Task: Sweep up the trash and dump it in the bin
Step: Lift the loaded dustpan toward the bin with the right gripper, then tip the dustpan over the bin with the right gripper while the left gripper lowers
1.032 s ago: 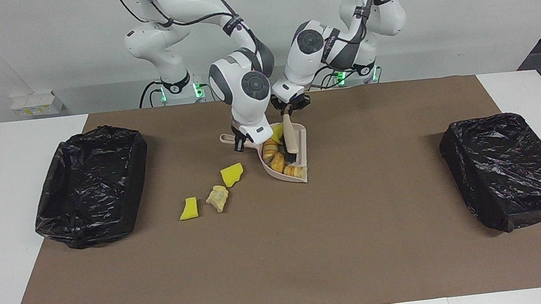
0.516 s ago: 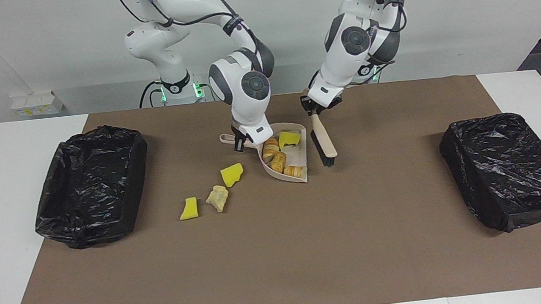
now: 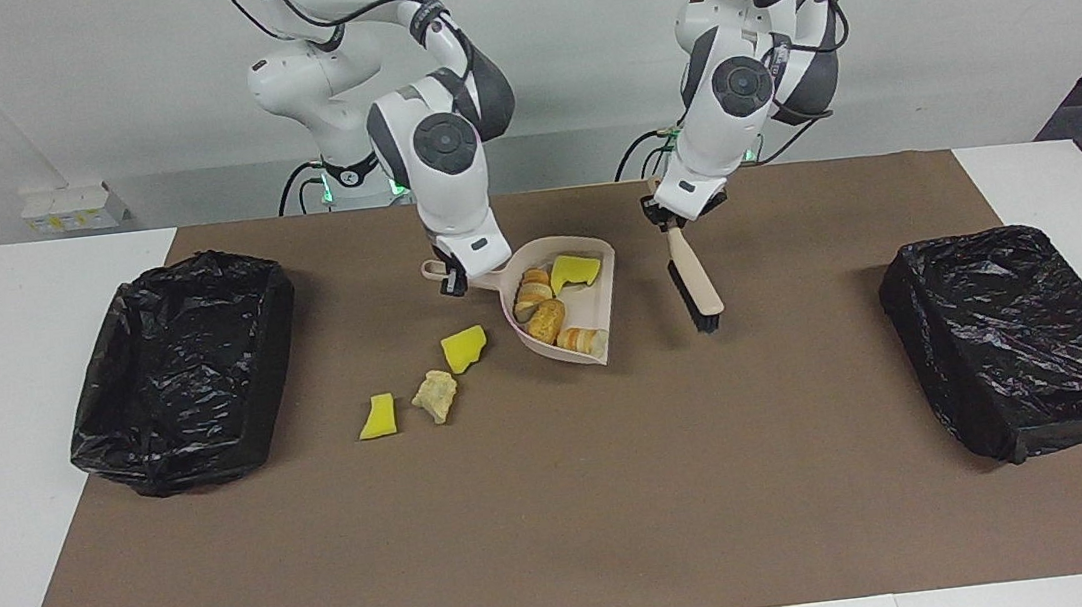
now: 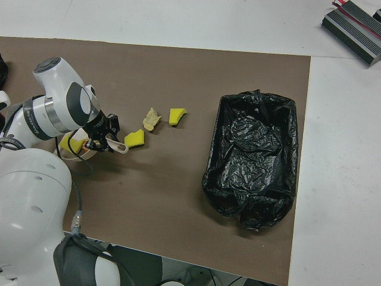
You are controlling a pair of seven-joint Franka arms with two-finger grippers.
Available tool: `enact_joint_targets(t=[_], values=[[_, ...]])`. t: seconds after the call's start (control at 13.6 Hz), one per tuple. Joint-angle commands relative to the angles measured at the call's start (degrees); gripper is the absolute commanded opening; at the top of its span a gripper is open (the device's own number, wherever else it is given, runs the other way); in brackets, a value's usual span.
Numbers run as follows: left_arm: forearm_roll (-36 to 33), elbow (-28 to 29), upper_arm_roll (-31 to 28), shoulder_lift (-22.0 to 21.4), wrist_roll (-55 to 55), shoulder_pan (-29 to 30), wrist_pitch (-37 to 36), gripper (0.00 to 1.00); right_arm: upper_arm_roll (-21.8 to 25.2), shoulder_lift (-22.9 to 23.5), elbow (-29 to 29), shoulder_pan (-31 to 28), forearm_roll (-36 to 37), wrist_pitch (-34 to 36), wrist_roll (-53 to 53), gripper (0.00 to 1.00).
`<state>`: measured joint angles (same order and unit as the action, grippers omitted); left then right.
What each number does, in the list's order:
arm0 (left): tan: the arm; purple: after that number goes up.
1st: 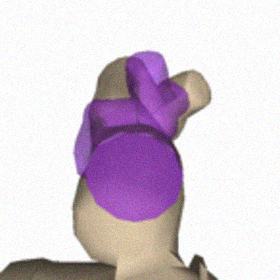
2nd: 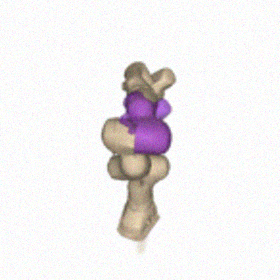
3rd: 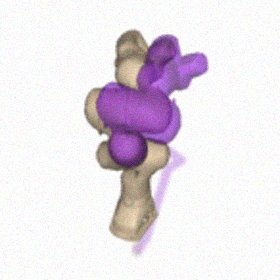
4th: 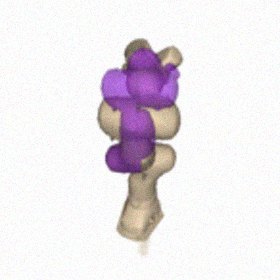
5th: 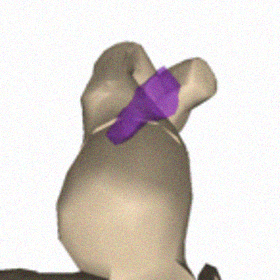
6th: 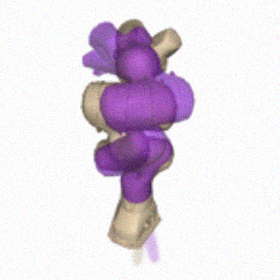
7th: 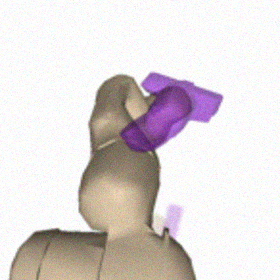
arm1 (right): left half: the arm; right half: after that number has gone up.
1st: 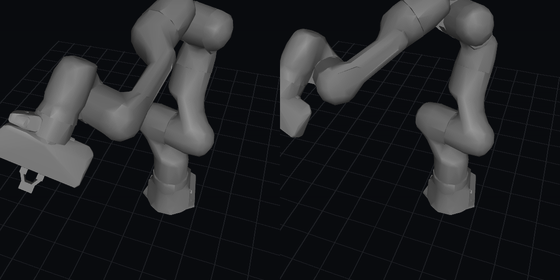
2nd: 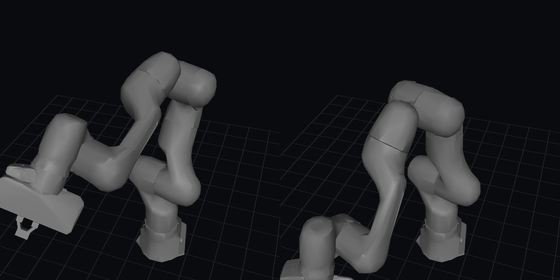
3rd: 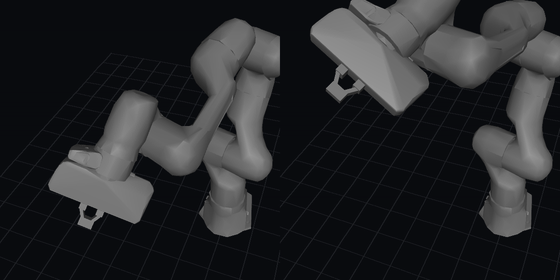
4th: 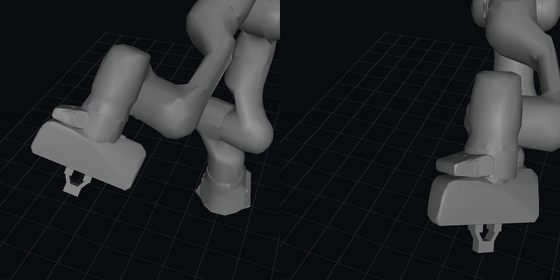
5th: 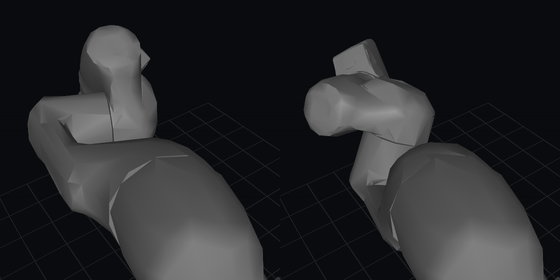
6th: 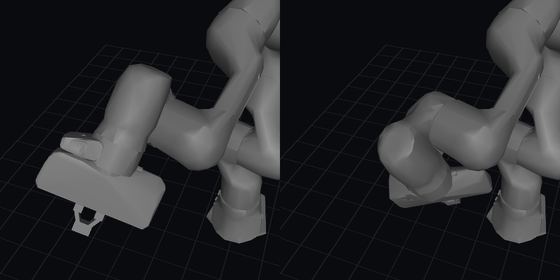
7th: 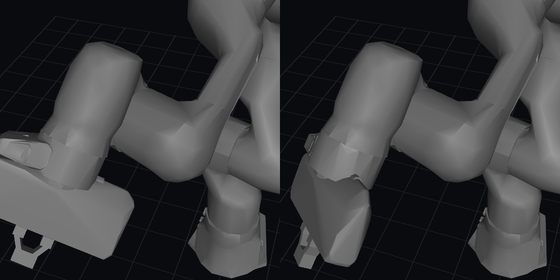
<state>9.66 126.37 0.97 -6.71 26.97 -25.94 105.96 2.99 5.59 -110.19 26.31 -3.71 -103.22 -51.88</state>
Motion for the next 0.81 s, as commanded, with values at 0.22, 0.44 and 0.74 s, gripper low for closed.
enact_joint_targets(t=[0.22,0.44,0.74], values=[[-1.22,-3.15,0.96,0.38,-1.75,1.25,-4.27,0.0,0.26,-0.76,11.29,-18.62,-1.66,13.11,-15.67,0.0],[-1.05,-2.09,1.23,0.2,-0.61,-2.0,-3.3,0.0,0.26,1.87,17.44,-31.47,2.36,18.92,-27.62,0.0],[0.96,3.26,1.23,-1.47,5.44,-9.73,0.82,0.0,0.35,3.99,20.45,-41.41,21.05,16.41,-41.25,0.0]])
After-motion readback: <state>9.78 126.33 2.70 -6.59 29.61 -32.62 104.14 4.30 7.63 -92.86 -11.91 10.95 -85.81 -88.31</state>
